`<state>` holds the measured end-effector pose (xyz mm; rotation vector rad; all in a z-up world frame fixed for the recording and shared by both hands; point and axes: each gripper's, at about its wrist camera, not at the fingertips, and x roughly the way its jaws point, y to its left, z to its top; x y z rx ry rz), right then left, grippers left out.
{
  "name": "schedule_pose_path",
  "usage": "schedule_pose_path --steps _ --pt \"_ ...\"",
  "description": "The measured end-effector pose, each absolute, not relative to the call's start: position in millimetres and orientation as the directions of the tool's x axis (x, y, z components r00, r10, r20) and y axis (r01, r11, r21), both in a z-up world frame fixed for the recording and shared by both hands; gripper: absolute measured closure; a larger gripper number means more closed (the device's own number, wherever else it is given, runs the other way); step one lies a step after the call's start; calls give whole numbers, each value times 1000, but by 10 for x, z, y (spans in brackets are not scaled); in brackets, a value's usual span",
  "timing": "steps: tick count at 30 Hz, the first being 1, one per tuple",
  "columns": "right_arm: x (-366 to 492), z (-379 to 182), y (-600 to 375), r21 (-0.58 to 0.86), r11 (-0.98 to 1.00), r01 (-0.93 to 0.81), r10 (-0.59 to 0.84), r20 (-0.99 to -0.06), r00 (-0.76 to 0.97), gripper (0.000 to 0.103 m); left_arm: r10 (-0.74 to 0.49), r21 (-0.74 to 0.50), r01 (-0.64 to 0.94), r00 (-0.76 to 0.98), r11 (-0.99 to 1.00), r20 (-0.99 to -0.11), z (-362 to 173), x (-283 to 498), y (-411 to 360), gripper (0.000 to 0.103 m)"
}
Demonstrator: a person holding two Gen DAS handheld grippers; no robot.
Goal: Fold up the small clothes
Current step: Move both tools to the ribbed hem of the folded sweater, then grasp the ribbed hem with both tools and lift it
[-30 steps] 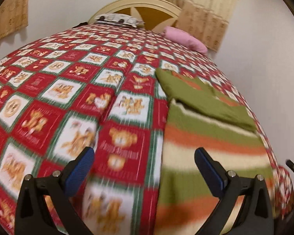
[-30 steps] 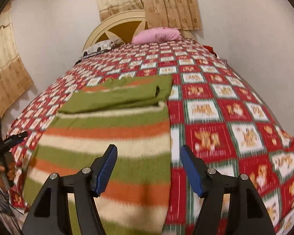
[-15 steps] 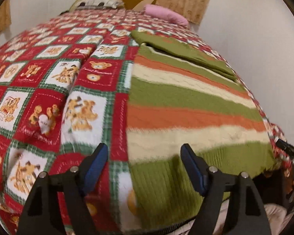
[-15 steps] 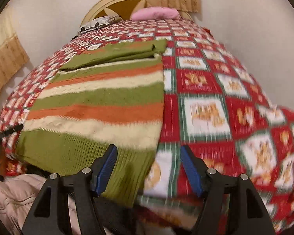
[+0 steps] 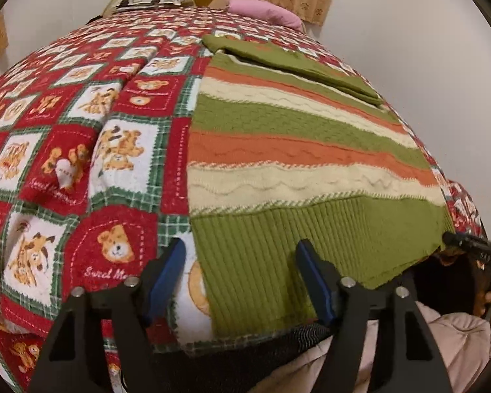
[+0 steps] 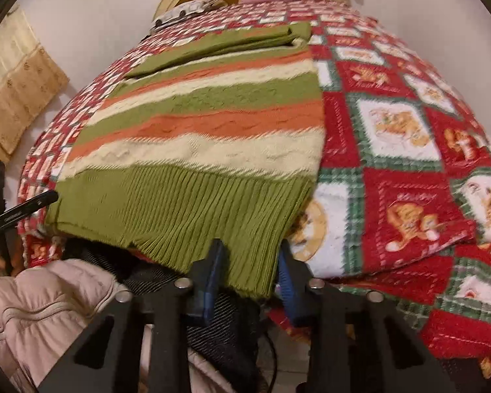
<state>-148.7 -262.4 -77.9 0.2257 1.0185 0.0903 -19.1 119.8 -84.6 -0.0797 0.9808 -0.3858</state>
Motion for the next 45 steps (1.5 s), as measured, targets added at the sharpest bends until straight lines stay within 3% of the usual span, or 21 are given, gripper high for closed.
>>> schedule_pose_path --steps 3,8,15,21,25,30,32,35,39,42,45 --pt "-1478 -823 -2653 283 959 33 226 -825 518 93 -358 -254 266 492 930 -794 -844 -161 1245 68" --pt "-1507 -667 -2717 390 921 14 318 -772 550 93 -426 -362 226 455 904 -782 -876 -100 1365 88" --pt "-1250 -250 -2894 570 821 -31 455 -621 639 93 -475 -421 223 456 880 -753 -748 59 1363 90" --pt "-577 -35 -3131 611 791 2 428 -556 712 93 -427 -310 298 525 903 -737 -333 398 1205 89" --pt "-105 -110 -3262 597 800 69 372 -582 723 93 -396 -245 323 582 914 -710 -110 567 1265 77" --pt "282 -444 -3418 582 796 168 325 -645 692 93 -421 -245 358 588 901 -691 -97 654 1461 43" --pt "350 -567 -3431 580 792 189 320 -659 681 93 -447 -258 382 576 888 -685 -134 667 1513 36" --pt "425 -638 -3382 554 810 193 302 -676 672 93 -504 -298 427 528 853 -683 -220 679 1506 32" --pt "439 -610 -3321 516 835 189 275 -689 671 93 -563 -329 495 456 804 -690 -336 721 1306 14" --pt "433 -615 -3313 505 842 189 267 -695 668 93 -544 -283 515 474 809 -693 -378 822 1140 14" --pt "421 -633 -3307 503 842 193 263 -696 668 93 -585 -332 524 447 785 -677 -455 970 1038 14"
